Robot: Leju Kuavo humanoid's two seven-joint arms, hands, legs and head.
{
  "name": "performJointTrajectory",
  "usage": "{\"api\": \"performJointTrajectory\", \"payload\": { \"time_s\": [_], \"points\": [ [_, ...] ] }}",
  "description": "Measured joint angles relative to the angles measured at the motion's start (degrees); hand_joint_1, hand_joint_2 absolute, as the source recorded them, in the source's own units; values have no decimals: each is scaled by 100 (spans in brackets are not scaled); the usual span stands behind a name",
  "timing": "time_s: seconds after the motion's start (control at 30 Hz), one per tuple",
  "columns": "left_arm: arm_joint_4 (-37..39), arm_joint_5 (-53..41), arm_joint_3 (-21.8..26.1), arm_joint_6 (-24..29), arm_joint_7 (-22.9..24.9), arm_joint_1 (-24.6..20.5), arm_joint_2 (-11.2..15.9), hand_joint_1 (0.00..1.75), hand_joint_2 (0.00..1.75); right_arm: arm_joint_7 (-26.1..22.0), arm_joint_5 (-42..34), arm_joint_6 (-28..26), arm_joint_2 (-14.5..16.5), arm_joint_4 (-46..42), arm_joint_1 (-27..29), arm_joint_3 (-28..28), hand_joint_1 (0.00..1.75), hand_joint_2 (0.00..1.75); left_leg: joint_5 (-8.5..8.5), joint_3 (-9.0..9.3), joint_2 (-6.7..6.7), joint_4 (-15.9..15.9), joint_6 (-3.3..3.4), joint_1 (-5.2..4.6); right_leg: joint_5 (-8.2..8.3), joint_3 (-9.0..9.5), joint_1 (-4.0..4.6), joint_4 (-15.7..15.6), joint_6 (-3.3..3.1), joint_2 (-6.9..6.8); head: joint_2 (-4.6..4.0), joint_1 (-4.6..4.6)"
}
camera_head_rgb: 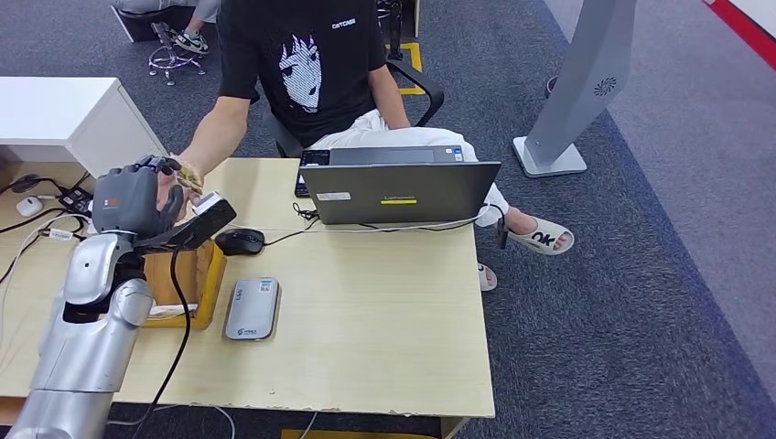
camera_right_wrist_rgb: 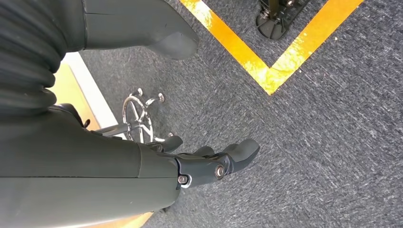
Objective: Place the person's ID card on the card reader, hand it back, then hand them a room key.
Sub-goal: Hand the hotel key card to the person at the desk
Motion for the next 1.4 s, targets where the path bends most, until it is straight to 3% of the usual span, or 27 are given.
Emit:
{"api": "performJointTrajectory", "payload": {
  "time_s": [0.8,1.4],
  "points": [
    [-2,-207,-2,539,-128,166,-250,0,175,4,52,5,1,28,-7,-26,0,175,0,-1,0,0,0,0,0,0,0,0,0,0,0,1],
    [-883,-333,-2,1014,-432,1181,-249,0,175,-22,-43,-26,38,29,-3,-141,0,175,-1,-6,-5,0,1,0,-3,-1,0,0,2,-5,0,0]
  ]
}}
